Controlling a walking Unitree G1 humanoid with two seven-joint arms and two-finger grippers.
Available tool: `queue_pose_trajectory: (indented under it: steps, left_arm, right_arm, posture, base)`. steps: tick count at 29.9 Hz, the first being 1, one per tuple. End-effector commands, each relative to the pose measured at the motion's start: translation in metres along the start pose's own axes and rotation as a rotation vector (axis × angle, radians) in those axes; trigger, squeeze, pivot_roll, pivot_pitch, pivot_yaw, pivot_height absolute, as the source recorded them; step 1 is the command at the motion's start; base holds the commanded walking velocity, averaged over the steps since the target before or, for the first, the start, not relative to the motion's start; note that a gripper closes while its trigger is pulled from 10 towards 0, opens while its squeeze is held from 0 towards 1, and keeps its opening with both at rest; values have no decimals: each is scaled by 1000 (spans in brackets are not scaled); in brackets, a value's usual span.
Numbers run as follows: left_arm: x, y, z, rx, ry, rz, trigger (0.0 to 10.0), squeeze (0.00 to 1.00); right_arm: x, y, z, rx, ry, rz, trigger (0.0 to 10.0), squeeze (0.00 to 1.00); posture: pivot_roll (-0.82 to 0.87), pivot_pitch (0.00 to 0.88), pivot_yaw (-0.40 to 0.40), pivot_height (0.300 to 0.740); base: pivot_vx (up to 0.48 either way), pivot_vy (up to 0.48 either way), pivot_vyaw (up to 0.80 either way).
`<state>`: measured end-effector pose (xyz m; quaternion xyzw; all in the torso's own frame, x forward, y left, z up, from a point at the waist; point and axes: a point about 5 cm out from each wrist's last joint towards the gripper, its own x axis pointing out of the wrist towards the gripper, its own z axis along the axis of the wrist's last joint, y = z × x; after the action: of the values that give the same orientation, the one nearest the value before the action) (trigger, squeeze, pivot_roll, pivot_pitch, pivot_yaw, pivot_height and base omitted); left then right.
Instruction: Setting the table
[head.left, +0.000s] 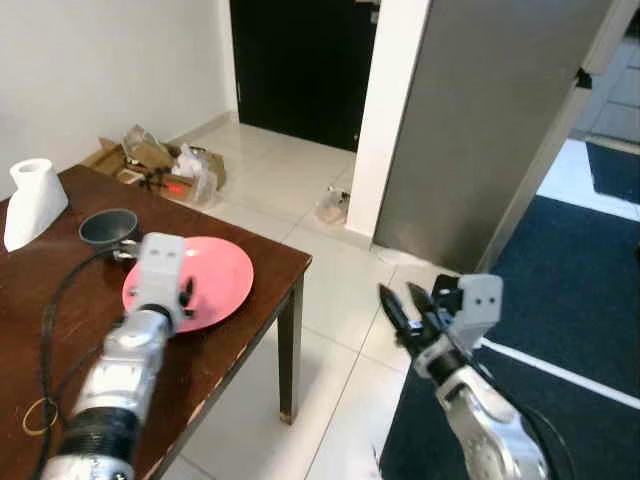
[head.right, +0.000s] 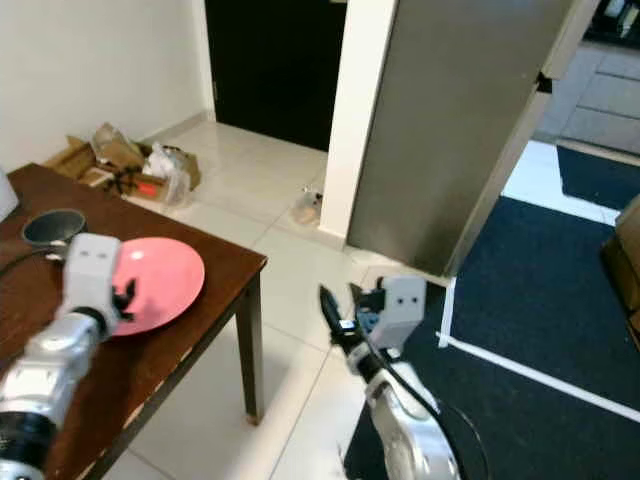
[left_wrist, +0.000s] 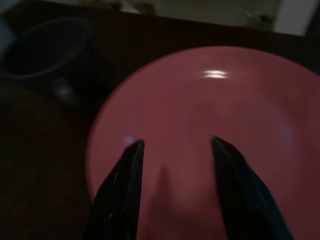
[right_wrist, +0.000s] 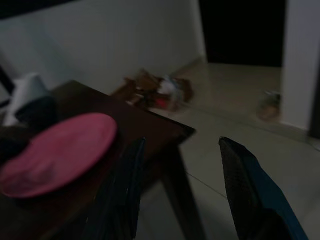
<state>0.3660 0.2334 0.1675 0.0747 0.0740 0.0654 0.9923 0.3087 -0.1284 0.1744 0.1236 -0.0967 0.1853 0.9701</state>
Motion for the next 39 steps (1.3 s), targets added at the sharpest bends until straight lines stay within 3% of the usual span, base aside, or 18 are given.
queue_pose_trajectory:
  steps: [1,3,8,9,11,12,15,17,20,28,31,35,39]
  left_arm:
    - [1,-1,-12,-32,53,-13,10000,1000]
    - [7,1,-10,-104,82,-5,10000,1000]
    - [12,7,0,-201,92,13,10000,1000]
    - [14,11,3,-247,99,12,10000,345]
    - [14,13,5,-277,102,9,10000,345]
    - [15,18,6,-313,107,18,10000,0]
    - [15,34,6,-385,115,75,10000,0]
    - [15,34,6,-385,115,75,10000,0]
    - [11,50,1,-461,158,131,10000,0]
    - [8,55,2,-616,188,104,10000,0]
    - [5,41,-8,-744,261,30,10000,0]
    - [4,33,-14,-789,296,0,10000,0]
    - [0,15,-26,-890,359,-40,10000,0]
  right_arm:
    - [3,5,-2,15,11,22,10000,0]
    - [14,12,6,14,-18,56,10000,0]
    - [19,15,15,8,-38,70,10000,0]
    - [19,14,17,5,-40,70,10000,0]
    - [19,14,18,3,-40,70,10000,0]
    - [18,13,19,1,-41,68,10000,0]
    - [16,11,21,-3,-43,65,10000,0]
    - [16,11,21,-3,-43,65,10000,0]
    - [14,22,23,-14,-20,174,10000,0]
    - [12,33,23,-37,6,275,10000,0]
    - [11,36,22,-32,13,285,10000,0]
    - [10,36,22,-31,17,287,10000,0]
    - [7,34,22,-30,26,283,10000,0]
  posture:
    - [46,122,74,740]
    - [50,143,79,740]
    - [49,159,84,740]
    - [51,167,88,740]
    - [51,167,88,740]
    - [50,171,91,740]
    - [51,186,96,740]
    - [51,186,96,740]
    - [50,200,100,740]
    - [62,208,99,740]
    - [62,210,97,740]
    - [62,210,97,740]
    - [53,211,81,740]
  base:
    - [0,0,0]
    - [0,0,0]
    - [0,0,0]
    - [0,0,0]
    - [0,0,0]
    - [0,0,0]
    - [0,0,0]
    - [0,0,0]
    - [0,0,0]
    - [0,0,0]
    - [0,0,0]
    - [0,0,0]
    - [0,0,0]
